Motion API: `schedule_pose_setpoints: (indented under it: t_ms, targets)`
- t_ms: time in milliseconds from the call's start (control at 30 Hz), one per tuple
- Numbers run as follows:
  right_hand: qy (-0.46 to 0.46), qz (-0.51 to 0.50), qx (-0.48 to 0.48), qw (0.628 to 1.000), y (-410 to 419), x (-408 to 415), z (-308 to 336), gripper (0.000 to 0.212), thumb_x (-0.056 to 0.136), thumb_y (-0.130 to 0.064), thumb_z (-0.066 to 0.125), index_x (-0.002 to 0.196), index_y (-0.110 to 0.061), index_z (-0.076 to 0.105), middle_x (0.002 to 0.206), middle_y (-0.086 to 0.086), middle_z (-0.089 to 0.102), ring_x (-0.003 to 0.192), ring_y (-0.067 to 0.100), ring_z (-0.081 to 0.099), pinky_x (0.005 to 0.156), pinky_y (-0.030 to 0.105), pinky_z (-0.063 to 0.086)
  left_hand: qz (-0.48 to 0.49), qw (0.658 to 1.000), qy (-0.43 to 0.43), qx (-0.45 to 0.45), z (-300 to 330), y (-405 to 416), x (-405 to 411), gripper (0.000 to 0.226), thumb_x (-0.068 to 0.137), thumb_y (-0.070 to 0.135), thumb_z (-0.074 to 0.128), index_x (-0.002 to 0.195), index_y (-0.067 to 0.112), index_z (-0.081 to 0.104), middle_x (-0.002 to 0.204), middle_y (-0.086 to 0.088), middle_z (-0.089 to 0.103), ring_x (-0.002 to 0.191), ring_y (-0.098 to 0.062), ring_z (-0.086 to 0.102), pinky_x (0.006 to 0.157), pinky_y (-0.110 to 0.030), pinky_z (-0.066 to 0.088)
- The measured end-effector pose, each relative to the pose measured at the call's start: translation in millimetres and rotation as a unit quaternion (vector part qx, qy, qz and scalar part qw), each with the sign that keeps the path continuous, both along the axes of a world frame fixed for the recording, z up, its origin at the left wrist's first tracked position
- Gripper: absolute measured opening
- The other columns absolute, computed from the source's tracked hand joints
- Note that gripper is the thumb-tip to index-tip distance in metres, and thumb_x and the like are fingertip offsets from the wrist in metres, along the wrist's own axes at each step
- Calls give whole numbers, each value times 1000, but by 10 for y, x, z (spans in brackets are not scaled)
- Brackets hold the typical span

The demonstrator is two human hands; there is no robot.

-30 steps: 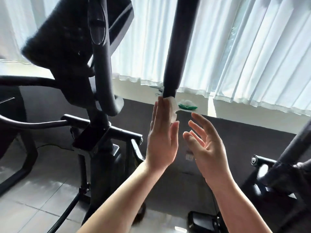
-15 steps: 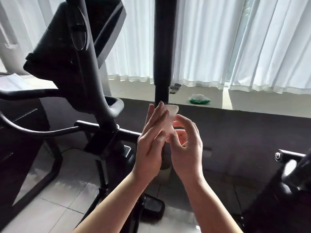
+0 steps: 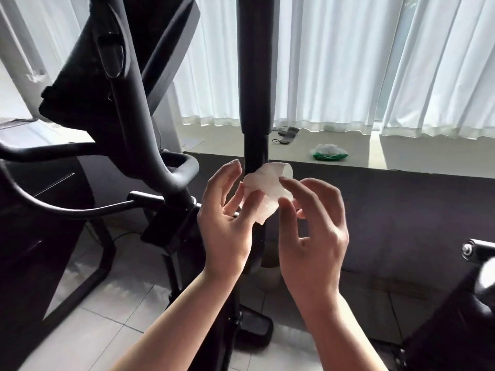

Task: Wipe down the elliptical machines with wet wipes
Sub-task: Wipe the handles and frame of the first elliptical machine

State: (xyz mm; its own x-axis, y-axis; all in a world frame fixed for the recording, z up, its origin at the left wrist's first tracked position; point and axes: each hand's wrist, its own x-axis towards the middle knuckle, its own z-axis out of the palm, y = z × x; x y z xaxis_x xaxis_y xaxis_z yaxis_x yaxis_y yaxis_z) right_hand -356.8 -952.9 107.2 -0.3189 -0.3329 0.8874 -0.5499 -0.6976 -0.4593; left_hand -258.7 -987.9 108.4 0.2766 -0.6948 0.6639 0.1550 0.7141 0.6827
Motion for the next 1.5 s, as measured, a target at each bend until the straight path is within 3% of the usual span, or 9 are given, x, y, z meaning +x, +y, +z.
schedule_pose_setpoints:
  t_ms: [133,267,400,600,967,1067,1167,1400,1500]
  targets:
    - [-25,98,87,991,-157,121,-55,38,91,1,56,127,-9,65,130,2,60,117,11,59,93,34,54,-25,997,-63,-19,3,-24,104,36,89,3,64,121,18,62,126,-10,63,124,-22,57,100,-26,46]
    - [-66,94,70,991,-217,272,-38,45,85,-11,72,129,-9,62,131,0,60,119,10,59,98,32,51,-111,993,-41,29,72,51,255,40,87,7,61,114,34,72,124,4,68,127,-13,56,102,-28,45]
    - [-81,65,32,994,-328,353,136,48,81,-2,74,128,-3,61,130,11,61,121,15,57,100,22,47,-118,984,-118,68,98,127,417,41,80,54,70,121,48,65,140,9,57,138,-9,42,117,-45,29]
    - [-62,21,-39,997,-467,379,-124,37,86,-6,74,121,0,66,124,11,62,114,22,62,90,42,55,-142,949,-215,184,-279,226,515,65,77,84,47,132,50,54,146,15,50,138,-7,42,118,-50,25]
    - [-145,97,128,976,-255,406,-1405,13,87,-24,69,99,-22,73,114,-3,70,109,7,64,91,25,52,-114,924,-266,249,-542,390,492,70,85,77,41,136,32,57,138,4,60,131,-16,52,113,-46,30]
    - [-190,162,239,938,-275,360,-1702,9,86,-24,73,94,-28,71,108,-10,73,99,10,68,82,41,56,-104,927,-249,259,-553,411,470,64,87,75,43,134,35,59,137,4,60,131,-17,53,112,-45,32]
    - [-222,250,316,888,-339,257,-1762,23,84,-8,75,96,-28,76,108,-16,73,100,6,68,87,31,53,-95,925,-244,274,-539,410,462,55,95,63,38,133,28,57,135,8,61,128,-14,55,113,-46,33]
    - [-174,293,225,913,-234,23,-1044,37,85,-7,71,94,-43,74,88,-16,73,72,3,64,68,18,48,-67,938,-217,264,-462,363,428,56,93,55,33,129,21,60,128,7,66,121,-14,60,111,-47,38]
    - [-128,261,148,945,-293,50,-447,22,90,-10,65,100,-27,74,94,-16,72,74,0,62,68,16,45,-31,963,-151,219,-286,314,414,49,90,55,41,124,26,62,124,8,68,116,-14,63,108,-44,43]
